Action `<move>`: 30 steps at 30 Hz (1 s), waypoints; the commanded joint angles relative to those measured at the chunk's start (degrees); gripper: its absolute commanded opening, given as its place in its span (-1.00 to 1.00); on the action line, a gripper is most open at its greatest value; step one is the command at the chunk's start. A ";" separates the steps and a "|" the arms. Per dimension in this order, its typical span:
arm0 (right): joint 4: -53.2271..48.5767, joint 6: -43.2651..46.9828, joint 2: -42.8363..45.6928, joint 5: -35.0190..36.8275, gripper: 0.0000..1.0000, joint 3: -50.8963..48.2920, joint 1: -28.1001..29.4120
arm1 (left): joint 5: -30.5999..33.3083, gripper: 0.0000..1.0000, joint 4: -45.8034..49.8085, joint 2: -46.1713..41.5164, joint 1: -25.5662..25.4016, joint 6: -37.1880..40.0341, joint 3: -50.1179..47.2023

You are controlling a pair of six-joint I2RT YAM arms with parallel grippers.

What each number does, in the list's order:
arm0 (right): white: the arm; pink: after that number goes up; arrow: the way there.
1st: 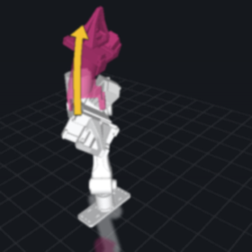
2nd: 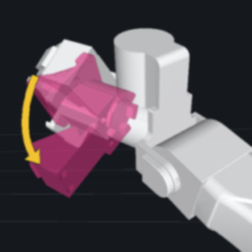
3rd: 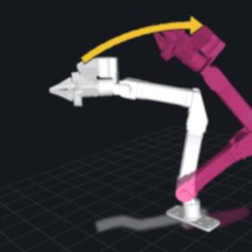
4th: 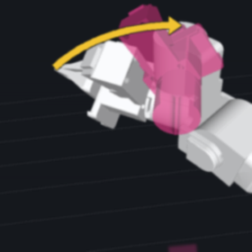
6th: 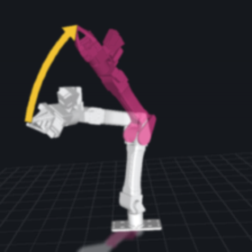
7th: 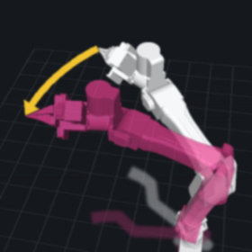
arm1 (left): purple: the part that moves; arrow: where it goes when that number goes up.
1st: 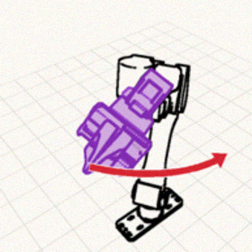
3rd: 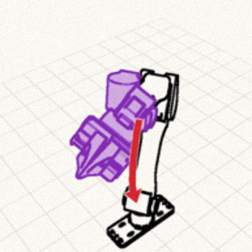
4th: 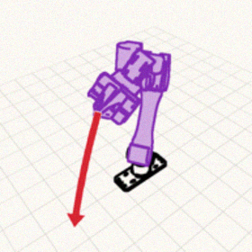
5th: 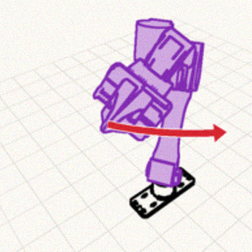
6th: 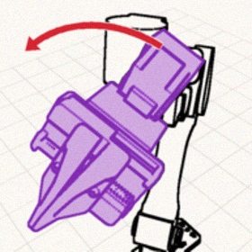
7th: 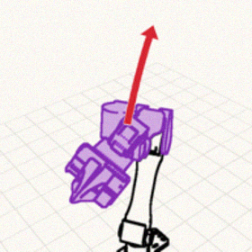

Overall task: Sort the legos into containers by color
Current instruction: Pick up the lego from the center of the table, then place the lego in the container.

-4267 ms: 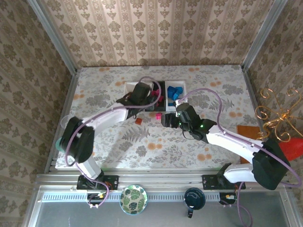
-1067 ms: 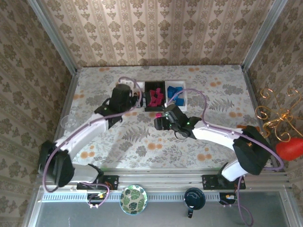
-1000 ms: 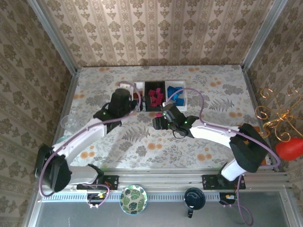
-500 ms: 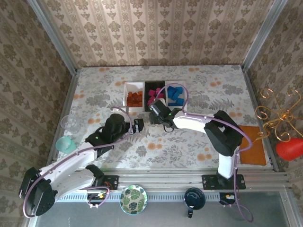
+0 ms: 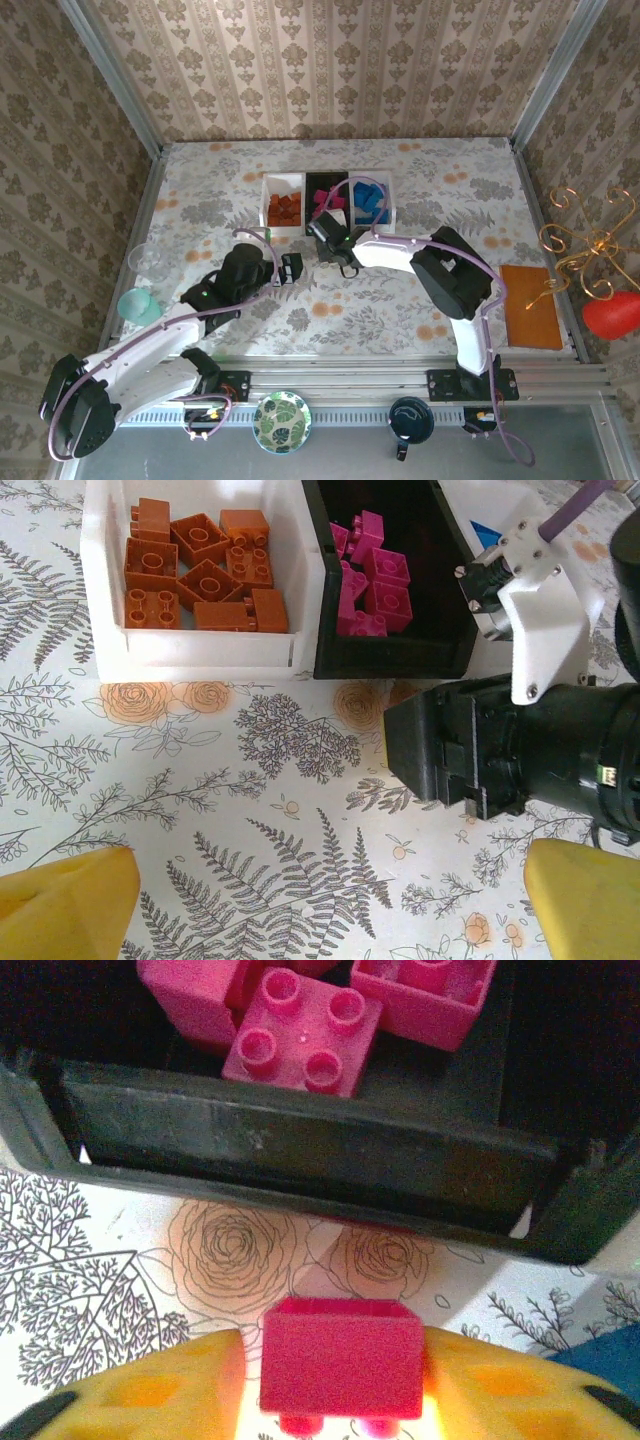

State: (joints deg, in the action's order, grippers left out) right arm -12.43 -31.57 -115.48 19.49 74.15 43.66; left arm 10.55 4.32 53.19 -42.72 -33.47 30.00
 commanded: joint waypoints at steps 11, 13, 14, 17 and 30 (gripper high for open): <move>7.90 3.38 16.49 -4.24 -0.40 -9.79 2.43 | 2.22 1.00 1.58 -4.52 -0.52 -1.58 -2.96; 6.52 4.55 17.48 -3.88 -0.40 -8.05 2.26 | 2.14 1.00 1.41 -4.34 -0.52 -1.87 -3.36; 5.62 5.16 17.13 -3.52 -0.39 -6.66 1.90 | 2.10 1.00 1.23 -4.22 -0.52 -2.01 -3.52; 4.12 5.22 13.99 -3.52 -0.40 -2.27 -0.65 | 1.64 1.00 1.37 -3.98 -0.52 -2.38 -3.54; -2.21 7.96 1.27 -6.10 0.41 15.41 -6.36 | 0.81 1.00 3.42 -5.98 -0.52 -3.35 -4.58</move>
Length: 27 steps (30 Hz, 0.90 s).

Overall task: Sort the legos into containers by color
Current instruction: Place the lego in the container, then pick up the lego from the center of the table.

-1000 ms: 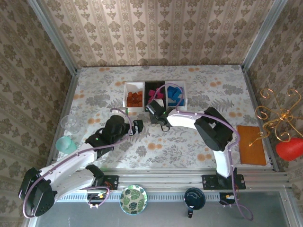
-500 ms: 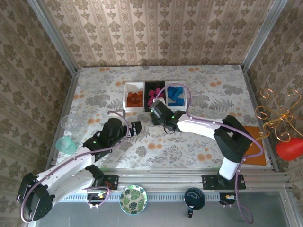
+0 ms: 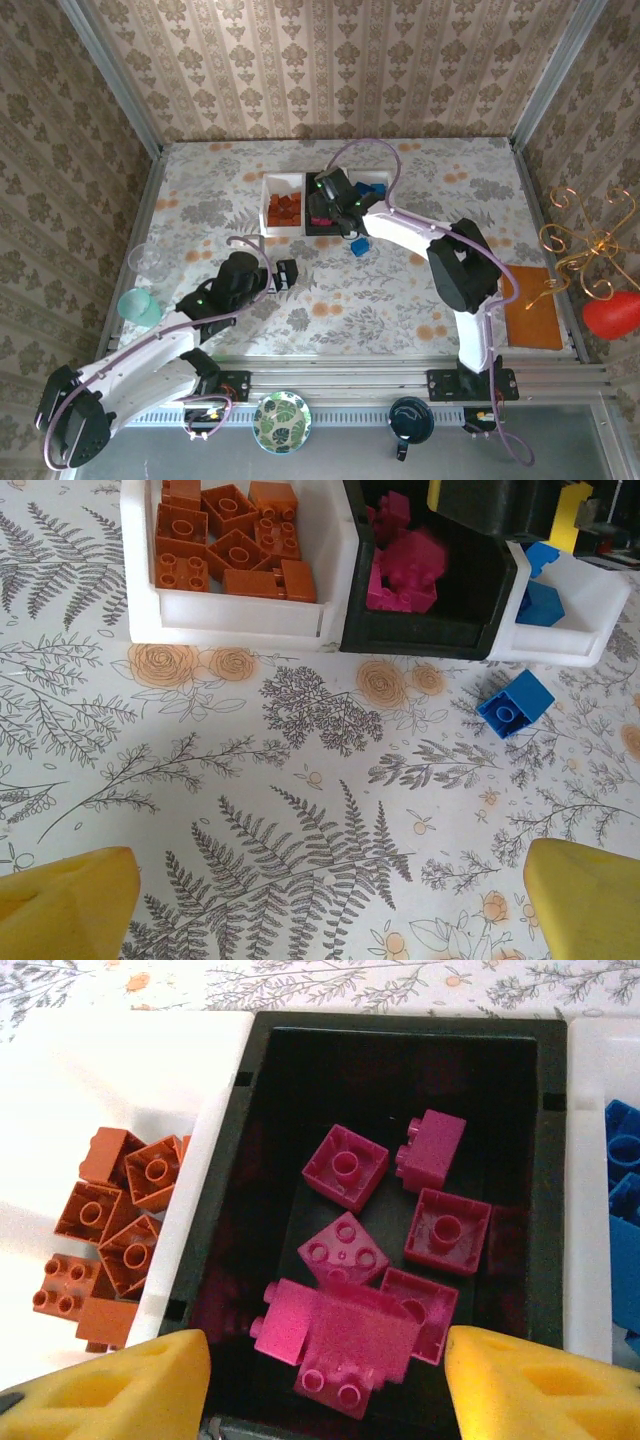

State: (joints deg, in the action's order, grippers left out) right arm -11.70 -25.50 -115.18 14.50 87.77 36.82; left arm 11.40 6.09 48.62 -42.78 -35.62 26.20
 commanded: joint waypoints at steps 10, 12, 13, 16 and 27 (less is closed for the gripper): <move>5.17 -1.81 22.80 0.13 0.58 -26.00 2.91 | -0.59 1.00 -1.57 -0.04 -0.36 -1.12 -1.94; 5.72 -3.76 25.50 0.82 0.60 -31.14 2.82 | -0.85 1.00 -2.23 0.88 -0.28 -1.12 -1.94; 5.64 -4.53 26.42 1.31 0.61 -33.19 2.82 | -1.02 0.99 -2.62 1.40 -0.18 -1.21 -1.94; 5.89 -5.57 25.64 0.31 0.66 -36.25 1.67 | -1.28 1.00 -3.48 2.35 -0.19 -1.38 -2.11; 8.20 -1.17 13.85 -7.56 0.64 -33.06 -3.80 | -1.30 1.00 -2.85 2.41 0.11 -1.74 -2.46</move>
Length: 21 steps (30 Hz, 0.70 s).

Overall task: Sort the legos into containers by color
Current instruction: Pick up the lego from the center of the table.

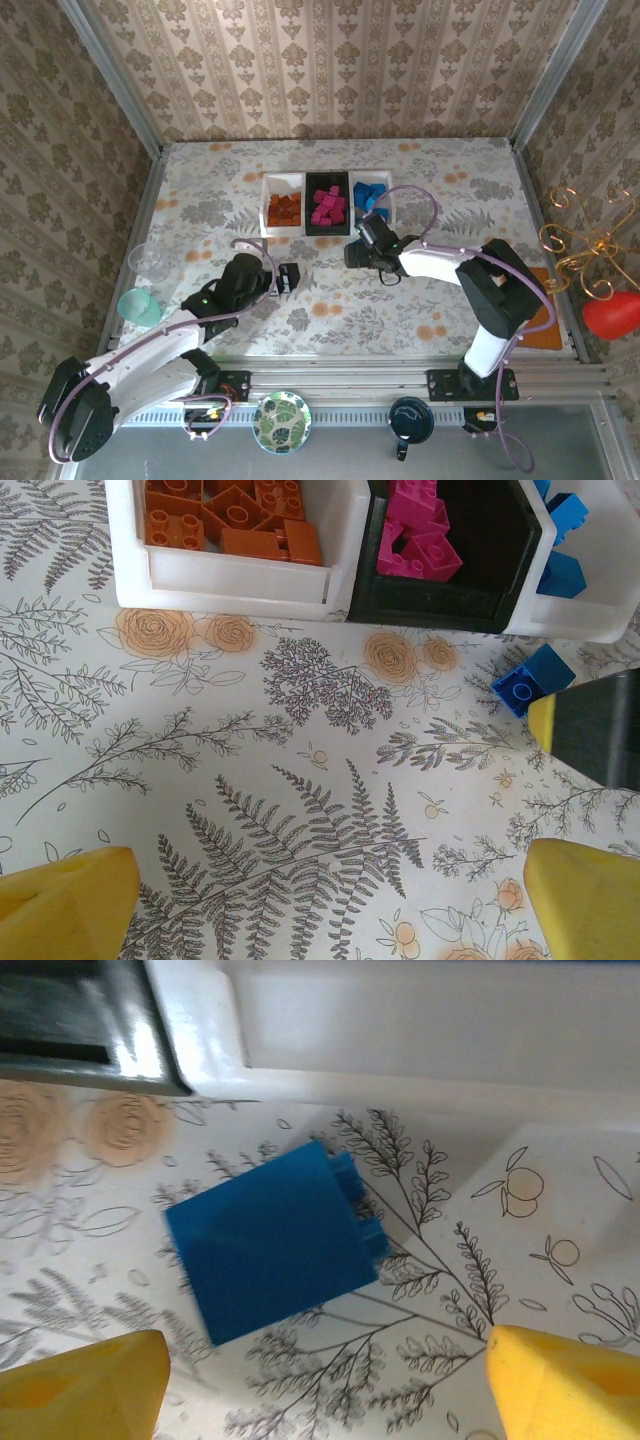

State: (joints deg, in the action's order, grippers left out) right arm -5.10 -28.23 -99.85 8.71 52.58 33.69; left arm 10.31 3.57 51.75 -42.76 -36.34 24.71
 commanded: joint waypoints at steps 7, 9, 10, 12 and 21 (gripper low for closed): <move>2.88 5.46 -5.53 -2.83 0.52 4.73 -1.11 | -0.11 0.99 -0.06 -1.21 0.38 -1.11 -0.81; 3.13 6.37 -6.28 -3.41 0.47 5.73 -1.09 | -0.11 0.99 -0.12 -1.07 0.45 -1.19 -0.74; 2.71 6.60 -6.90 -3.60 0.43 6.36 -1.09 | -0.12 1.00 -0.15 -0.97 0.48 -1.28 -0.72; 2.22 6.94 -7.80 -3.66 0.31 7.16 -1.09 | -0.11 1.00 -0.15 -0.82 0.49 -1.43 -0.80; 5.89 8.36 -1.01 -7.44 -0.25 1.32 -0.83 | -0.37 1.00 -0.04 -1.01 0.53 -1.53 -0.73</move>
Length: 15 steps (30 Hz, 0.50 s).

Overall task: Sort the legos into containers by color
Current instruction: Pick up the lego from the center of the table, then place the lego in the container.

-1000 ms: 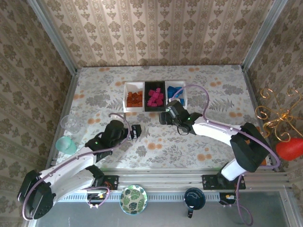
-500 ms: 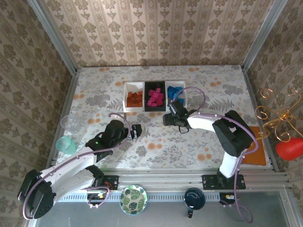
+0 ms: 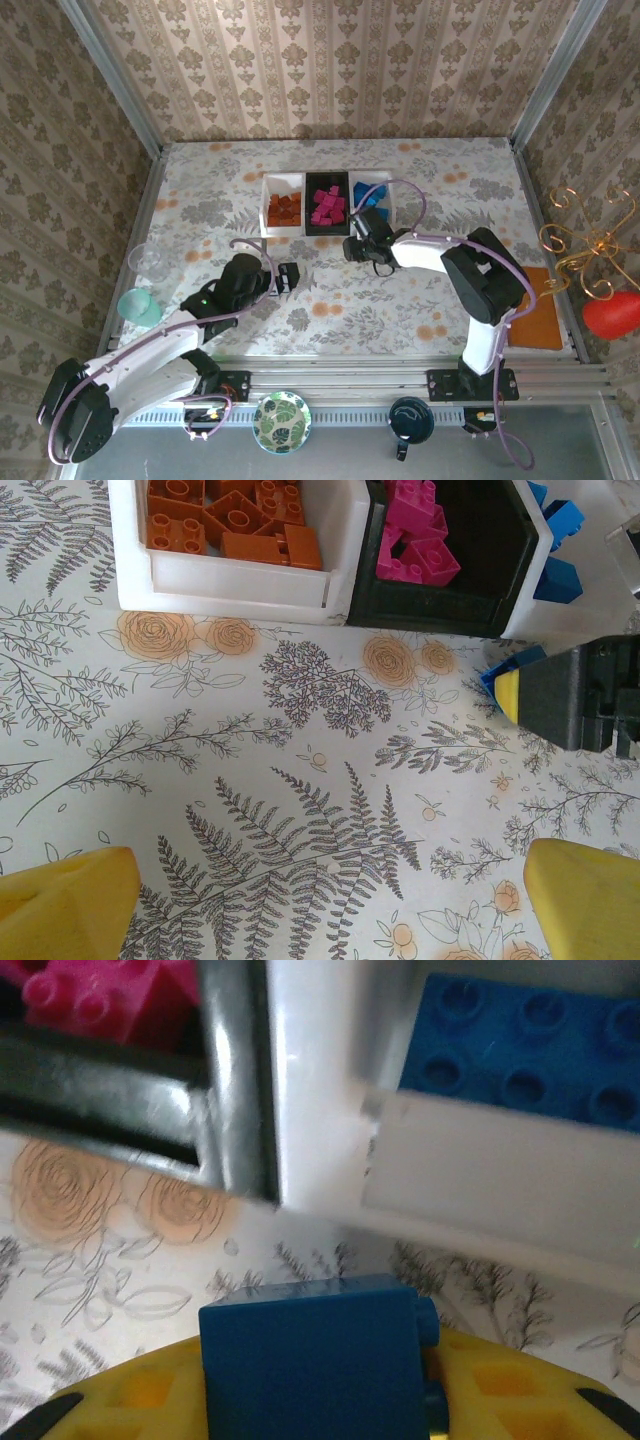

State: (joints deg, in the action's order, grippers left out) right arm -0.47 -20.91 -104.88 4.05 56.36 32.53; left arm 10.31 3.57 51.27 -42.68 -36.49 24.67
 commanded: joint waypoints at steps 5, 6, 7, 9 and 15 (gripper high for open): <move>1.07 -0.11 16.47 -3.61 -0.29 -8.70 0.42 | -0.37 1.00 -0.10 -0.69 0.51 -1.22 -0.49; 0.56 -0.15 18.76 -3.09 -0.29 -9.14 0.45 | -0.37 1.00 -0.15 -0.72 0.49 -1.21 -0.43; -0.27 0.03 21.20 -2.32 -0.29 -9.17 0.34 | -0.37 0.99 -0.23 -0.68 0.53 -1.14 -0.41; -2.26 0.40 24.66 -0.84 -0.30 -8.16 -0.16 | -0.46 1.00 -0.23 -0.62 0.66 -1.04 -0.15; -9.90 -0.95 20.65 4.61 -0.30 1.37 -4.43 | -0.46 1.00 -0.16 -0.48 0.84 -1.03 0.47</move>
State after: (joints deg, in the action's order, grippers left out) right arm -4.71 -21.04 -80.34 4.67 53.98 30.13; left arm 10.28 3.57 51.27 -42.17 -36.49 24.67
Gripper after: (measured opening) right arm 0.443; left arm 0.997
